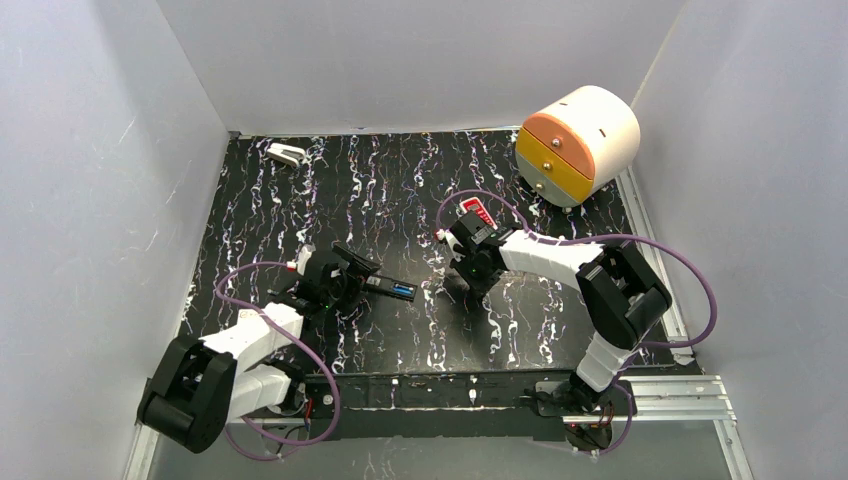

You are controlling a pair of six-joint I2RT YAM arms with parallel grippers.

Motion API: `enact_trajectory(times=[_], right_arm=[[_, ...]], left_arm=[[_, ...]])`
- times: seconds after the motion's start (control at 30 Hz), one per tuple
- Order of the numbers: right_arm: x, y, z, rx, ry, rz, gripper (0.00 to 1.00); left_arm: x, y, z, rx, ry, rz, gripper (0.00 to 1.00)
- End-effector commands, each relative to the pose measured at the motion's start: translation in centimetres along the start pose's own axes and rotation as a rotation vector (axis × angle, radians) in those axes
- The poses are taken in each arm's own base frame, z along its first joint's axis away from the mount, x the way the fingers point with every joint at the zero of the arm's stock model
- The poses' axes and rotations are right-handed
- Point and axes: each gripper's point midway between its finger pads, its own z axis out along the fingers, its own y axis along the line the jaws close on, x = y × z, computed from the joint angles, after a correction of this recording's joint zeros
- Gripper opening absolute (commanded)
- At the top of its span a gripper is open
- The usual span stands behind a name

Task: Load the batteries into the remote control
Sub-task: Pick up the battery cover at the center of the board.

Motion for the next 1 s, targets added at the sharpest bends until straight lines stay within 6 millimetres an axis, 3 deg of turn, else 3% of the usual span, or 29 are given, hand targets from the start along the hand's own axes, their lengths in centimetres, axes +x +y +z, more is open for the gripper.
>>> enact_trajectory(times=[0.0, 0.1, 0.2, 0.27, 0.4, 0.53, 0.7, 0.87, 0.97], right_arm=[[-1.2, -0.3, 0.3, 0.030, -0.037, 0.018, 0.17], [-2.8, 0.0, -0.4, 0.024, -0.102, 0.052, 0.01], [-5.7, 0.4, -2.4, 0.002, -0.217, 0.106, 0.01], [-8.4, 0.5, -4.5, -0.037, -0.330, 0.164, 0.01], [-13.6, 0.0, -9.7, -0.250, -0.571, 0.365, 0.01], [-16.7, -1.6, -14.7, -0.531, -0.778, 0.567, 0.01], [-19.1, -0.8, -22.2, -0.829, -1.051, 0.647, 0.01], [-19.8, -0.2, -28.8, -1.097, -1.218, 0.720, 0.01], [-19.5, 0.5, -32.3, -1.237, -1.284, 0.679, 0.01]], left_arm=[[1.1, 5.9, -2.4, -0.281, 0.072, 0.091, 0.89], [1.2, 5.5, -3.9, -0.302, 0.104, 0.135, 0.92], [0.7, 4.2, -5.1, -0.285, 0.116, 0.216, 0.97], [0.1, 1.4, -5.4, -0.197, 0.123, 0.306, 0.99], [0.4, -7.0, -6.0, 0.135, 0.206, 0.550, 0.98], [-0.4, -12.1, -5.7, 0.262, 0.285, 0.538, 0.98], [-0.9, -18.8, -5.4, 0.480, 0.387, 0.398, 0.99], [-1.8, -22.5, -5.9, 0.592, 0.366, 0.377, 0.99], [-1.1, -24.5, -6.5, 0.619, 0.486, 0.255, 0.98]])
